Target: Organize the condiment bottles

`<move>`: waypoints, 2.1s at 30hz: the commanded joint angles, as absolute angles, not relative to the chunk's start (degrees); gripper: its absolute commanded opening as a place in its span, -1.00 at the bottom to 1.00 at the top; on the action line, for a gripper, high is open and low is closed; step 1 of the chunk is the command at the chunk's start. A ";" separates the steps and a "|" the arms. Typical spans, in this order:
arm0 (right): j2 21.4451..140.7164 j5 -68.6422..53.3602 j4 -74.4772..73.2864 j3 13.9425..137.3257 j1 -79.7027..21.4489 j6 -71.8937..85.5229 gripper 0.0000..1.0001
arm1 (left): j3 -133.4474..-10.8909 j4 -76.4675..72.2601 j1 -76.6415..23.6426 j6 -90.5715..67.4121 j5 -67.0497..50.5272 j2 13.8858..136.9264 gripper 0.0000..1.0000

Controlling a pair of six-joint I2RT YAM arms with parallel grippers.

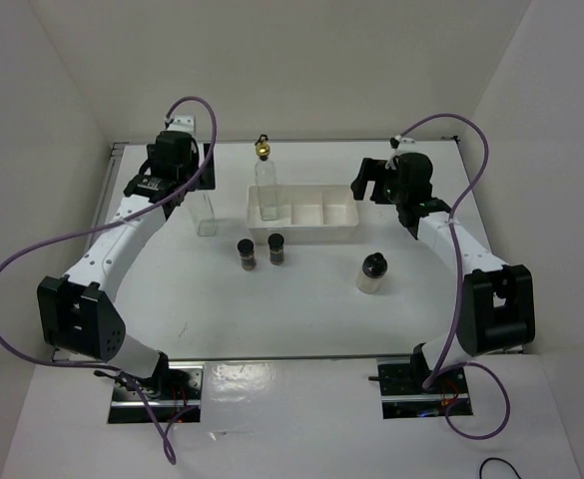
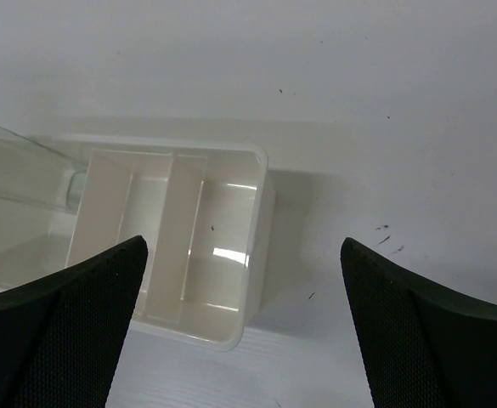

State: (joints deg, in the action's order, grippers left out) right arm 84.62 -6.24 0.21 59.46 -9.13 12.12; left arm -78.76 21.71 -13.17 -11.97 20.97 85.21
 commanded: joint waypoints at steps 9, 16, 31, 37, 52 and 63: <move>86.39 -5.36 3.43 61.96 -9.49 11.60 0.97 | -82.09 18.11 -12.30 -9.67 18.54 88.24 0.89; 86.40 -4.83 3.43 62.49 -9.49 11.60 0.97 | -84.37 18.11 -11.25 -9.67 16.52 90.09 0.65; 86.92 -4.83 3.43 62.49 -9.49 11.60 0.97 | -84.38 19.77 -11.25 -11.33 16.52 90.62 0.18; 86.40 -4.83 3.43 62.49 -9.49 11.07 0.97 | -84.38 20.91 -11.25 -11.87 16.00 90.62 -0.21; 83.50 -4.83 2.37 61.44 -9.49 10.55 0.97 | -90.61 25.75 -11.25 -13.62 15.83 87.54 -0.67; 79.46 -3.16 1.32 59.59 -9.49 10.55 0.97 | -105.98 35.67 -13.71 -13.62 10.47 87.54 -0.71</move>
State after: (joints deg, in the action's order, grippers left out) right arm 81.56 -4.47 0.36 59.68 -9.13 11.42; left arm -100.40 35.55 -12.47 -12.40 13.37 90.19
